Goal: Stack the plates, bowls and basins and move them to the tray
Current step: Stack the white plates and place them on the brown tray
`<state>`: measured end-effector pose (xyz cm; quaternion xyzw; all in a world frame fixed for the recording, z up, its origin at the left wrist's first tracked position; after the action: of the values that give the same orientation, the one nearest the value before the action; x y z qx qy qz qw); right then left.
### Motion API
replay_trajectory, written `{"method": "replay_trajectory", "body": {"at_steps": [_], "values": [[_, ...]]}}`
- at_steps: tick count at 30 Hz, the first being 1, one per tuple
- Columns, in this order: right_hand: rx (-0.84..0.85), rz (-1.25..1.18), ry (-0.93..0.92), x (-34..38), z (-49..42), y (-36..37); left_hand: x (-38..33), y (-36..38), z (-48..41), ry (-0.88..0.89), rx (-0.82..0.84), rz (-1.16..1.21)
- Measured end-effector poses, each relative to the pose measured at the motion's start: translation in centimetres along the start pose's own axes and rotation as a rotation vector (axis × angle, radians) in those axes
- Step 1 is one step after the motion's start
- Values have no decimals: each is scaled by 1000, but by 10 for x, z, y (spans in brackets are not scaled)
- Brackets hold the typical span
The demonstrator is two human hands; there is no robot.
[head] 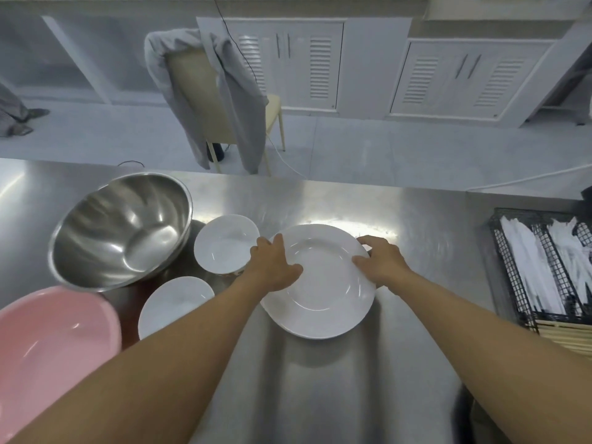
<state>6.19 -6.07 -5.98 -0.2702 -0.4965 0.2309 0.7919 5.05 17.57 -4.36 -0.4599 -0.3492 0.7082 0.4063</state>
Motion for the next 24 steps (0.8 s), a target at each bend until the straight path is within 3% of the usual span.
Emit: {"method": "replay_trajectory", "body": {"at_steps": [13, 18, 24], "values": [[17, -30, 6, -33, 6, -1, 0, 12, -8, 86, -27, -55], [-31, -56, 36, -50, 18, -14, -4, 27, 3, 58, 96, 114], [-93, -63, 37, -59, 33, -24, -15, 29, 20, 53, 95, 145]]}}
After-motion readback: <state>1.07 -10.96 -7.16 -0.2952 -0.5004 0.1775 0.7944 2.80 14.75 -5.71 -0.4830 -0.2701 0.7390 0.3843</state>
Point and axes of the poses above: each hand's wrist, its own z-axis away from the middle knuckle, its own y-axis out of the palm, x = y × z, the point moved 5 cm from there along -z, towards the middle knuckle, and after that the axes turned 9 degrees about -x, right-handed, at the moved point
